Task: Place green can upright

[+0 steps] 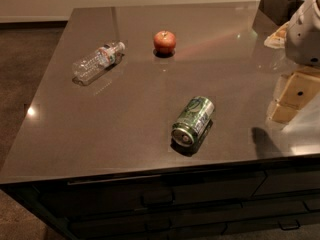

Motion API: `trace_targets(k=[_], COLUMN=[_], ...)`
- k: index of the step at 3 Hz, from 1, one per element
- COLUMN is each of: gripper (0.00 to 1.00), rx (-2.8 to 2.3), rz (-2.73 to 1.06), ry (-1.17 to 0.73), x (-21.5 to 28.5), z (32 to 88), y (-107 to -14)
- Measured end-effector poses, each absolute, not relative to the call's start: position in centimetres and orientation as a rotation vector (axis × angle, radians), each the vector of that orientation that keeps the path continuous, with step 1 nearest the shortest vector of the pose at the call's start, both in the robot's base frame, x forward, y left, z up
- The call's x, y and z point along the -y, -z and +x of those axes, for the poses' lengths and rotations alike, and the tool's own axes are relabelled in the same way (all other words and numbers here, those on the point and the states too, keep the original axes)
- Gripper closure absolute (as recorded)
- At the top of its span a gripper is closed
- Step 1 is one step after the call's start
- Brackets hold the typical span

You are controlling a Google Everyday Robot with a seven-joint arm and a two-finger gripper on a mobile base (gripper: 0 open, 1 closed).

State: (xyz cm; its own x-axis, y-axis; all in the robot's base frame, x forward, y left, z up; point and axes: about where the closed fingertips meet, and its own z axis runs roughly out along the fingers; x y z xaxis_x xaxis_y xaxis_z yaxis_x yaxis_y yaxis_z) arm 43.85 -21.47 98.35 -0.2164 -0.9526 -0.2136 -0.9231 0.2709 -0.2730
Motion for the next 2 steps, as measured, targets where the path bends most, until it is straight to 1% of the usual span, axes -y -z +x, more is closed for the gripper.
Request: trace_targets(k=[1,2], gripper=[0.00,0.00], rx=[-2.207,-2.149], rz=[-1.712,-1.801], ry=[0.126,0.125], x=[21.43,20.90], z=[43.86,44.12], y=[-98.43,-97.55])
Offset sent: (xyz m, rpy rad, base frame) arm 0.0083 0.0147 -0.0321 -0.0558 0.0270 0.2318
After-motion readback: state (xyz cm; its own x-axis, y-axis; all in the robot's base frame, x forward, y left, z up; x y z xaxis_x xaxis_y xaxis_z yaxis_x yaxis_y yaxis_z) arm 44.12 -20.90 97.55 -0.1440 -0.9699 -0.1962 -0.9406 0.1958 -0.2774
